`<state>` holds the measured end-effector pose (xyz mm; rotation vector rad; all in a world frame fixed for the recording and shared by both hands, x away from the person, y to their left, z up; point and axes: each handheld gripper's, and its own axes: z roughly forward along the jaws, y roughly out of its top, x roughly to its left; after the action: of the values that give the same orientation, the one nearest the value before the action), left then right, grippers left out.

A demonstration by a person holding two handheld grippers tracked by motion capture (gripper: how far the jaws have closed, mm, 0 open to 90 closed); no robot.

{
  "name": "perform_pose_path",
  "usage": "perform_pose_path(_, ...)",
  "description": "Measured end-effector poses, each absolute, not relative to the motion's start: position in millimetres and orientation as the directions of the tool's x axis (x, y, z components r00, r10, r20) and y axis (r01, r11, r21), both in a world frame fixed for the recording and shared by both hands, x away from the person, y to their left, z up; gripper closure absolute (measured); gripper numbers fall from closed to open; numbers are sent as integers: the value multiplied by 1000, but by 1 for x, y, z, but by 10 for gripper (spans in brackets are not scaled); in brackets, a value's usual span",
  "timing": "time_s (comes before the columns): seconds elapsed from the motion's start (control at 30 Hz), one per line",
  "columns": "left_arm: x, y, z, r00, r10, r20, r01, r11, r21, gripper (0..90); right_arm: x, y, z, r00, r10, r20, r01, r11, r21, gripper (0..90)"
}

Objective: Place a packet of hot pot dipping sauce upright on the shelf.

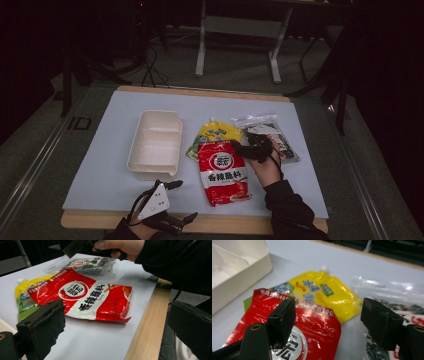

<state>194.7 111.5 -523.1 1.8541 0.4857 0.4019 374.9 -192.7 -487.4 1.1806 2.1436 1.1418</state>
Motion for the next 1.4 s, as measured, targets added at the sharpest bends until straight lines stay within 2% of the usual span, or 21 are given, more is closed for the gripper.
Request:
perform_pose_path(0.23,195,111,-524,859,511,35,137,-295,946,31,390,-189,-500,-540,841,36,532,308,789,329)
perform_pose_path(0.7,196,111,-525,862,507,26,145,-296,944,31,417,-183,-516,-582,807,95,619,365,695,340)
perform_pose_path(0.87,195,111,-525,863,505,27,144,-297,944,31,420,-185,-518,-584,806,101,642,381,665,454)
perform_pose_path(0.93,196,111,-525,862,506,27,145,-296,944,31,420,-185,-518,-586,806,80,639,399,658,563)
perform_pose_path(1.0,196,111,-525,862,507,27,145,-297,944,31,420,-186,-518,-594,803,38,620,428,658,714)
perform_pose_path(1.1,195,112,-524,854,519,33,142,-294,945,31,420,-188,-518,-602,798,9,612,454,647,851)
perform_pose_path(1.17,196,112,-524,855,519,23,150,-289,946,31,420,-188,-517,-611,791,-4,605,471,642,884)
perform_pose_path(1.4,195,109,-522,853,521,15,166,-299,940,31,413,-193,-502,-638,770,-14,566,481,669,898)
